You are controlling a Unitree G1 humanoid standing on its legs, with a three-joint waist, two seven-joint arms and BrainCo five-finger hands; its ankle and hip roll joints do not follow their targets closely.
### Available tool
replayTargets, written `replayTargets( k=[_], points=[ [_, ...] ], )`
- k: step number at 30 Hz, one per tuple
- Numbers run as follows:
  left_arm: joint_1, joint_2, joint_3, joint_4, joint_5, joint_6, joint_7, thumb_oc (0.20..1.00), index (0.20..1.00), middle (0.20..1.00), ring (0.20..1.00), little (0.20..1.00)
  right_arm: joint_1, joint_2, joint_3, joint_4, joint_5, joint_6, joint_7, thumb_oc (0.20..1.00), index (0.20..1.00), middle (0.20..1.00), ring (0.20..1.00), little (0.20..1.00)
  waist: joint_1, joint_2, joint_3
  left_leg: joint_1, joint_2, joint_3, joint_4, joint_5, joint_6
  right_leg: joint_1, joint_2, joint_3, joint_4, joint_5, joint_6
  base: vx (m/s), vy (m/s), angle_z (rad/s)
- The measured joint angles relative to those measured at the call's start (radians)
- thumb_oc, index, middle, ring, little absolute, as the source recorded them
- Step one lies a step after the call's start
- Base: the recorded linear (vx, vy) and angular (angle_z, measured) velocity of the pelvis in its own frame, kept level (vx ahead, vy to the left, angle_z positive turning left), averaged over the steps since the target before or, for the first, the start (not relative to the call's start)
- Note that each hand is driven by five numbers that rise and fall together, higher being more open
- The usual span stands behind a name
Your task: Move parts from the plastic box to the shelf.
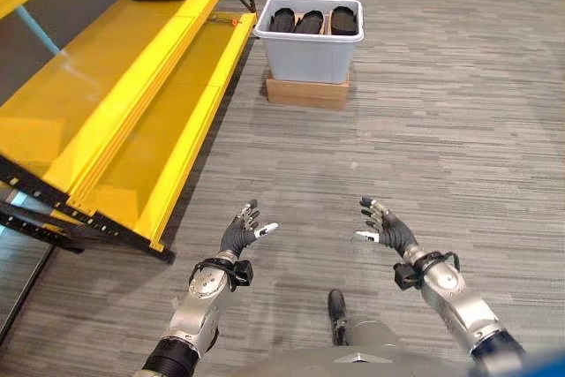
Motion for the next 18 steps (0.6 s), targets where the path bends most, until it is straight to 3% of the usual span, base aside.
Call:
replayTargets(
  k=[2,3,4,5,7,9,10,12,14,16,18],
  points=[
    [0.001,0.007,0.004,-0.007,-0.001,0.0,0.0,1.0,1.0,1.0,1.0,1.0,0.0,0.0,0.003,0.013,0.01,-0.001,0.0,1.0,1.0,1.0,1.0,1.0,0.007,-0.009,-0.005,-0.026,-0.002,-0.028,0.136,0.049,-0.01,0.052,0.026,0.007,-0.008,-0.041,-0.025,0.27,-0.2,-0.27],
    [0.011,0.007,0.005,-0.015,-0.001,0.0,0.0,1.0,1.0,1.0,1.0,1.0,0.007,-0.002,0.001,0.017,0.012,-0.001,0.0,1.0,1.0,1.0,1.0,1.0,0.014,-0.017,-0.01,-0.08,-0.01,-0.051,0.259,0.088,-0.026,0.077,0.035,0.012,-0.018,-0.073,-0.058,0.2,-0.179,-0.23],
    [0.002,0.004,0.004,-0.029,-0.001,-0.001,0.0,1.0,1.0,1.0,1.0,1.0,0.013,-0.009,0.0,0.02,0.018,0.0,0.0,1.0,1.0,1.0,1.0,1.0,0.016,-0.028,-0.005,-0.172,-0.014,-0.062,0.437,0.121,-0.036,0.087,0.044,0.019,-0.023,-0.084,-0.066,0.22,-0.179,-0.12],
    [-0.002,0.011,0.005,-0.04,-0.001,-0.001,-0.001,1.0,1.0,1.0,1.0,1.0,0.014,-0.006,0.003,0.026,0.02,0.001,0.0,1.0,1.0,1.0,1.0,1.0,0.022,-0.044,0.006,-0.248,-0.029,-0.059,0.554,0.133,-0.032,0.097,0.045,0.023,-0.023,-0.086,-0.069,0.22,-0.112,-0.06],
    [-0.002,0.03,0.005,-0.045,-0.002,0.0,-0.011,1.0,1.0,1.0,1.0,1.0,0.027,-0.004,0.008,0.026,0.028,0.003,0.002,1.0,1.0,1.0,1.0,1.0,0.036,-0.104,0.043,-0.367,-0.055,-0.027,0.625,0.092,0.024,0.157,0.029,0.052,-0.061,-0.088,-0.071,0.2,-0.031,0.0],
    [0.006,0.031,0.004,-0.043,-0.002,0.005,-0.013,1.0,1.0,1.0,1.0,1.0,0.029,0.0,-0.013,0.025,0.03,0.003,-0.003,1.0,1.0,1.0,1.0,1.0,0.062,-0.14,0.06,-0.478,-0.102,0.007,0.526,0.027,0.042,0.196,0.003,0.075,-0.102,-0.105,-0.058,0.17,0.027,-0.05],
    [0.013,0.026,0.003,-0.043,-0.002,0.007,-0.013,1.0,1.0,1.0,1.0,1.0,0.026,0.004,-0.037,0.026,0.036,0.001,-0.005,1.0,1.0,1.0,1.0,1.0,0.071,-0.143,0.079,-0.532,-0.106,0.044,0.378,0.031,0.046,0.213,-0.004,0.073,-0.121,-0.104,-0.045,0.31,0.114,-0.16],
    [0.05,0.032,0.007,-0.043,-0.002,0.009,-0.012,1.0,1.0,1.0,1.0,1.0,0.021,0.005,-0.036,0.034,0.037,0.002,-0.006,1.0,1.0,1.0,1.0,1.0,0.088,-0.113,0.092,-0.571,-0.099,0.074,0.195,0.07,0.05,0.268,0.017,0.061,-0.134,-0.104,-0.047,0.33,0.136,-0.3],
    [0.064,0.038,0.006,-0.028,-0.001,0.01,-0.013,1.0,1.0,1.0,1.0,1.0,0.049,0.004,-0.033,0.029,0.036,-0.003,-0.007,1.0,1.0,1.0,1.0,1.0,0.093,-0.09,0.076,-0.524,-0.088,0.087,-0.174,0.12,0.051,0.325,0.04,0.068,-0.169,-0.143,-0.007,0.39,0.185,-0.15],
    [0.052,0.027,0.018,-0.015,0.0,0.009,-0.016,1.0,1.0,1.0,1.0,1.0,0.046,0.009,-0.037,0.08,0.035,0.001,-0.011,1.0,1.0,1.0,1.0,1.0,0.114,-0.072,0.077,-0.517,-0.088,-0.01,-0.36,0.159,0.059,0.343,0.064,0.086,-0.173,-0.164,0.028,0.36,0.197,-0.15],
    [0.041,0.027,0.021,-0.012,0.001,0.012,-0.014,1.0,1.0,1.0,1.0,1.0,0.046,0.011,-0.037,0.103,0.034,0.002,-0.012,1.0,1.0,1.0,1.0,1.0,0.119,-0.085,0.088,-0.518,-0.123,0.002,-0.402,0.187,0.057,0.378,0.055,0.099,-0.182,-0.177,0.047,0.35,0.237,-0.13]
  ],
)
